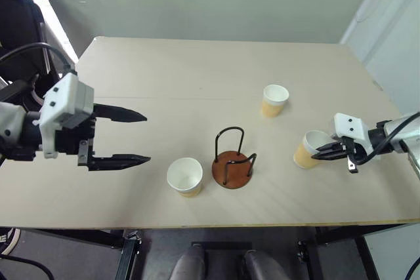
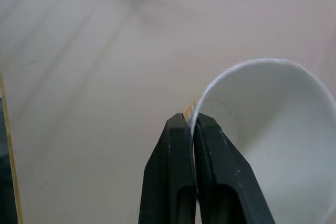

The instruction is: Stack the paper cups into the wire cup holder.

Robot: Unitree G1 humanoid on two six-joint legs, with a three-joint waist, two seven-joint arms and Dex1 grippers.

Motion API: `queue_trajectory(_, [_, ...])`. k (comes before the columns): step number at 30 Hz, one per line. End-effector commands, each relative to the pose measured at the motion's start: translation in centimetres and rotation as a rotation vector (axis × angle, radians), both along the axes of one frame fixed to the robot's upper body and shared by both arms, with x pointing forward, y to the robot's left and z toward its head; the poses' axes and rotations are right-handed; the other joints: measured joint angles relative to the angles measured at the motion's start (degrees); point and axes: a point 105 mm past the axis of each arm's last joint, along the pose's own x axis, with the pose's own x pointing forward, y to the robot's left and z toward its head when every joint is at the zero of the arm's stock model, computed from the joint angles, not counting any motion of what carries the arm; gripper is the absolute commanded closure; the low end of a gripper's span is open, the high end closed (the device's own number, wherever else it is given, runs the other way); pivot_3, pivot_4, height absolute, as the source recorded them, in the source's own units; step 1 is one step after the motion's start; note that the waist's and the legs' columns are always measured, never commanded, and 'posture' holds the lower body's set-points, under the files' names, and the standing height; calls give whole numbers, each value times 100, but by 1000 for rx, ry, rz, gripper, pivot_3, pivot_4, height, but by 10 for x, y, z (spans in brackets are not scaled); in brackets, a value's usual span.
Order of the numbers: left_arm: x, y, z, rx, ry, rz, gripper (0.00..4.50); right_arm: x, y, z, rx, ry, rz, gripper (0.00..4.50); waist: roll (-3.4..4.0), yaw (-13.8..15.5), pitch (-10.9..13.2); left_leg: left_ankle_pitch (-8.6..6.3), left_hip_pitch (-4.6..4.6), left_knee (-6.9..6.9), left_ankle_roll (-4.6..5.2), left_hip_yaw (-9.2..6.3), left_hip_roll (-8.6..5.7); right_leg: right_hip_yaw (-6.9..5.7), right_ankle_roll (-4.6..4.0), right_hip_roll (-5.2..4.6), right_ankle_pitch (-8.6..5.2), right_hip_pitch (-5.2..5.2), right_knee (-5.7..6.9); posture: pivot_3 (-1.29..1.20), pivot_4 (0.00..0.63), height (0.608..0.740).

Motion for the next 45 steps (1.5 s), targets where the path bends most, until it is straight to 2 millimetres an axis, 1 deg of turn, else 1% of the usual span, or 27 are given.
queue_trajectory(1, [-2, 2, 12, 18, -65, 9, 0, -4, 19, 64, 105, -157, 111, 4461, 4, -13, 2, 3, -1, -5, -5, 1, 0, 0, -3, 0, 2, -5, 0, 0, 150, 740])
queue_trajectory(2, [-2, 3, 12, 20, -66, 13, 0, -5, 31, 85, 157, -204, 161, 4461, 4, -18, 2, 7, 1, -13, -9, 1, 0, 0, -5, 0, 3, -6, 0, 0, 150, 740])
queue_trajectory(4, [-2, 3, 13, 21, -68, 16, 0, -12, 55, 116, 240, -279, 271, 4461, 5, -36, 2, 10, 4, -22, -13, 2, 1, 1, -12, 0, 0, -10, 0, 0, 150, 740])
queue_trajectory(5, [-2, 3, 13, 20, -68, 17, 0, -15, 63, 124, 261, -297, 307, 4461, 3, -43, 1, 16, 5, -35, -14, 2, 2, 1, -17, 1, 0, -15, 0, 0, 150, 740])
queue_trajectory(7, [-1, 2, 11, 19, -66, 14, 0, -25, 88, 132, 317, -289, 421, 4461, -11, -55, -8, 20, 11, -53, -19, 2, 9, -2, -31, 3, -7, -17, -1, 0, 150, 740])
queue_trajectory(9, [-1, 1, 8, 20, -63, 12, 0, -32, 108, 126, 319, -268, 508, 4461, -18, -64, -12, 23, 15, -65, -25, 2, 20, -11, -43, 9, -14, -16, -2, 0, 150, 740])
queue_trajectory(12, [0, 0, 6, 20, -61, 11, 0, -34, 118, 115, 299, -246, 546, 4461, -12, -36, -8, 26, 9, -70, -30, 1, 26, -15, -49, 13, -17, -24, -2, 0, 150, 740])
queue_trajectory(16, [-3, -1, 3, 19, -57, 10, 0, -34, 125, 100, 270, -216, 572, 4461, -13, -36, -8, 27, -3, -68, -32, 2, 26, -15, -48, 13, -17, -33, -4, 0, 150, 740])
queue_trajectory(19, [-5, -1, 2, 19, -55, 11, 0, -35, 128, 93, 271, -193, 582, 4461, -13, -39, -8, 30, -2, -68, -37, 2, 27, -15, -49, 13, -17, -33, -2, 0, 150, 740])
queue_trajectory(23, [-8, 0, 2, 23, -54, 20, 0, -39, 132, 78, 253, -143, 616, 4461, -13, -45, -8, 32, 1, -69, -41, 2, 30, -16, -53, 14, -14, -32, 2, 0, 150, 740])
queue_trajectory(27, [-10, 0, 3, 26, -55, 24, 0, -37, 137, 75, 258, -140, 617, 4461, -13, -48, -8, 35, 5, -68, -44, 2, 30, -15, -57, 15, -12, -32, 7, 0, 150, 740])
queue_trajectory(33, [-10, -1, 2, 30, -53, 25, 0, -26, 145, 69, 244, -139, 578, 4461, -13, -50, -8, 39, 10, -68, -47, 2, 31, -16, -62, 15, -8, -32, 12, 0, 150, 740])
queue_trajectory(36, [-11, -2, 2, 33, -52, 18, 0, -23, 146, 68, 237, -139, 567, 3906, -14, -49, -8, 39, 9, -68, -47, 1, 31, -18, -63, 15, -8, -32, 11, 0, 150, 740])
queue_trajectory(41, [-13, -4, 0, 65, -29, -14, 0, -21, 145, 70, 234, -145, 553, 2225, -14, -49, -8, 38, 8, -69, -47, 2, 31, -18, -64, 15, -8, -33, 10, 0, 150, 740])
queue_trajectory(45, [-12, -8, -5, 111, 10, -67, 0, -17, 141, 78, 247, -167, 521, 806, -14, -47, -8, 39, 8, -70, -48, 2, 31, -18, -66, 15, -7, -33, 12, 0, 150, 740])
